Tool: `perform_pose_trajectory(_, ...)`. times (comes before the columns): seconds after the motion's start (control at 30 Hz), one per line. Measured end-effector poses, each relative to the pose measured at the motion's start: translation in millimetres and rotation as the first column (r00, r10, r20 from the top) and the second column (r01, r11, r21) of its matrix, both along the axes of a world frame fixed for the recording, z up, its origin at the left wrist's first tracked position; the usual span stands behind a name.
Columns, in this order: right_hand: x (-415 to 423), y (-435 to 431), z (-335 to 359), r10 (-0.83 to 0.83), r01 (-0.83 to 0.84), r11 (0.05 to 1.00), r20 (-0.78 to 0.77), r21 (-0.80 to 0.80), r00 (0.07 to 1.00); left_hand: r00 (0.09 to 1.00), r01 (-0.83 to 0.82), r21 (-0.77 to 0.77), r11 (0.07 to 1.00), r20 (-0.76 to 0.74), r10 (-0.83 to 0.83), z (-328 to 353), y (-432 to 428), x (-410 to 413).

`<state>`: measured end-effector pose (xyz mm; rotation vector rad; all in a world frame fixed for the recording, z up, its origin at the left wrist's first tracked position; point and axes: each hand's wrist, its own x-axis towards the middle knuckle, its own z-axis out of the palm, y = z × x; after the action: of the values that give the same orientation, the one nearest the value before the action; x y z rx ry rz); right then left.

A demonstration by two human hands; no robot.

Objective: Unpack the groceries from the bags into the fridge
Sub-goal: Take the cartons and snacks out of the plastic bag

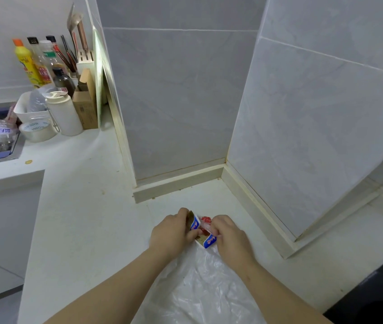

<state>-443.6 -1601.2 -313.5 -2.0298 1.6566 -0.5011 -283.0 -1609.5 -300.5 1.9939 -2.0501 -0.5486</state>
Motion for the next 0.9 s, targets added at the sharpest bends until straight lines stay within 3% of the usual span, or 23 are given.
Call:
perform_pose_trajectory(0.1, -3, 0, 1, 0.105, -0.108, 0.994, -0.109, -0.022, 0.988, 1.0, 0.007, -0.012, 1.0, -0.021, -0.007, -4, 0, -1)
perform_pose_trajectory(0.23, -1, 0, -2, 0.1, -0.086, 0.994, -0.255, 0.068, 0.962, 0.981, -0.039, 0.055, 0.998, -0.188, 0.049, -7, 0, 5)
perform_pose_trajectory(0.63, 8, 13, 5, 0.052, -0.022, 0.99, -0.218, 0.137, 0.975, 0.802, -0.186, 0.128, 0.974, -0.553, 0.226, 3, 8, 12)
perform_pose_trajectory(0.73, 11, 15, 12, -0.001, 0.023, 0.992, -0.174, 0.124, 0.985, 0.845, -0.195, 0.099, 0.976, -0.489, 0.218, 8, 10, 12)
perform_pose_trajectory(0.8, 13, 16, 17, 0.005, 0.021, 0.989, -0.176, 0.145, 0.984, 0.935, -0.145, 0.049, 0.988, -0.321, 0.153, 13, 12, 10)
perform_pose_trajectory(0.9, 15, 16, 22, 0.037, -0.005, 0.988, -0.204, 0.155, 0.978, 0.985, -0.099, -0.007, 0.995, -0.143, 0.097, 20, 13, 9)
